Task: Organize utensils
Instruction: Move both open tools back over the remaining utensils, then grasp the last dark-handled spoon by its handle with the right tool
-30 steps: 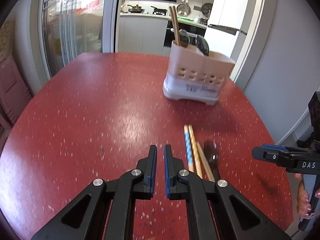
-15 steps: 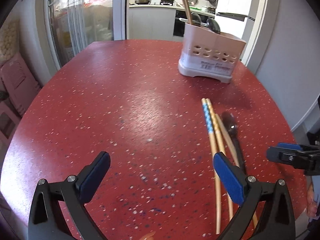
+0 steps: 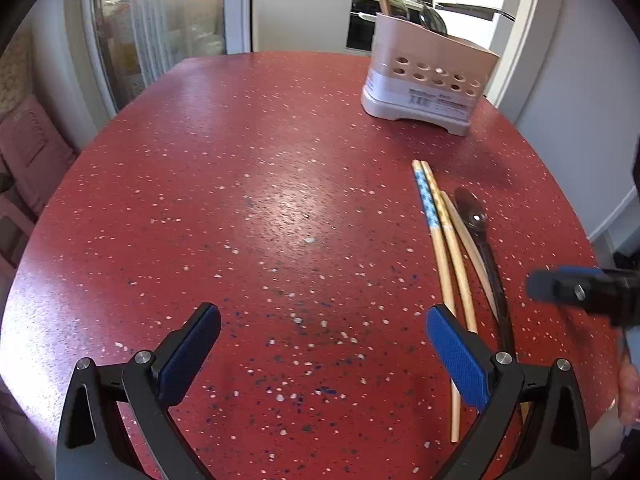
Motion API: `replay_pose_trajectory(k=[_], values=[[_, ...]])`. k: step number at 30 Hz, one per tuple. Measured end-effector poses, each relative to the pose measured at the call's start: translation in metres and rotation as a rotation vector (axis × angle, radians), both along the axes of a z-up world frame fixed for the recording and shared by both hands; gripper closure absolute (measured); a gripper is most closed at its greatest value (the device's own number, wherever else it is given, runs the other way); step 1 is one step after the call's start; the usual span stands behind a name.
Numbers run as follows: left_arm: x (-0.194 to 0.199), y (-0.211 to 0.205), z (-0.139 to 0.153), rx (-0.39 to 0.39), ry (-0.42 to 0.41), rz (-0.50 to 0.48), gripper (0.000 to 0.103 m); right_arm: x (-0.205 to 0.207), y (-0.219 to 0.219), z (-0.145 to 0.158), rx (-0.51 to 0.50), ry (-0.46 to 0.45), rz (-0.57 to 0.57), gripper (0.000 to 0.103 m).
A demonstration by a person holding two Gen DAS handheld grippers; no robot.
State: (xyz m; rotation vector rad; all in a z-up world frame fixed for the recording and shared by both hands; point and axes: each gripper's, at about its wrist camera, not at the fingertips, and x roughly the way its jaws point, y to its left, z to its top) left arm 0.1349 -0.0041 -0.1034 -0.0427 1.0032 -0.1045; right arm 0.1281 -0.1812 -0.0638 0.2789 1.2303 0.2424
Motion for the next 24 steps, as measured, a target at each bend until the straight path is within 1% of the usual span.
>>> replay_pose_trajectory(k=[2,5,6,8,11,12,13,14,16,17,18,19,24], values=[[-0.001,-0.003,-0.002,0.0,0.006,-0.005,0.0,0.009,0.0,-0.003,0.042,0.024,-0.02,0.022],[-0.004,-0.003,-0.008,-0.018,0.019,-0.001,0.0,0.024,0.003,-0.011,0.118,0.065,-0.028,0.035],[-0.004,-0.001,-0.006,-0.024,0.021,0.002,0.0,0.029,0.003,-0.014,0.136,0.076,-0.031,0.037],[-0.002,0.001,-0.006,-0.031,0.024,0.01,0.0,0.035,0.005,-0.015,0.136,0.073,-0.033,0.046],[0.003,0.001,-0.008,-0.039,0.033,0.015,0.0,0.043,0.008,-0.016,0.139,0.076,-0.034,0.055],[0.004,0.002,-0.007,-0.043,0.036,0.013,0.0,0.045,0.01,-0.016,0.136,0.078,-0.03,0.056],[0.004,0.002,-0.008,-0.045,0.039,0.009,0.0,0.046,0.012,-0.016,0.129,0.077,-0.023,0.062],[0.012,0.0,-0.007,-0.043,0.042,0.006,0.0,0.047,0.016,-0.017,0.119,0.079,-0.01,0.069],[0.012,-0.004,-0.01,-0.034,0.049,-0.006,0.0,0.048,0.023,-0.017,0.094,0.076,0.014,0.075],[0.013,-0.006,-0.012,-0.031,0.052,-0.014,0.0,0.047,0.026,-0.017,0.083,0.074,0.021,0.083],[0.015,-0.009,-0.012,-0.027,0.054,-0.02,0.0,0.046,0.028,-0.017,0.07,0.074,0.026,0.087],[0.017,-0.012,-0.012,-0.022,0.057,-0.028,0.0,0.046,0.029,-0.017,0.064,0.076,0.027,0.089],[0.024,-0.024,-0.014,-0.009,0.07,-0.061,0.0,0.046,0.023,-0.019,0.104,0.069,0.022,0.091]])
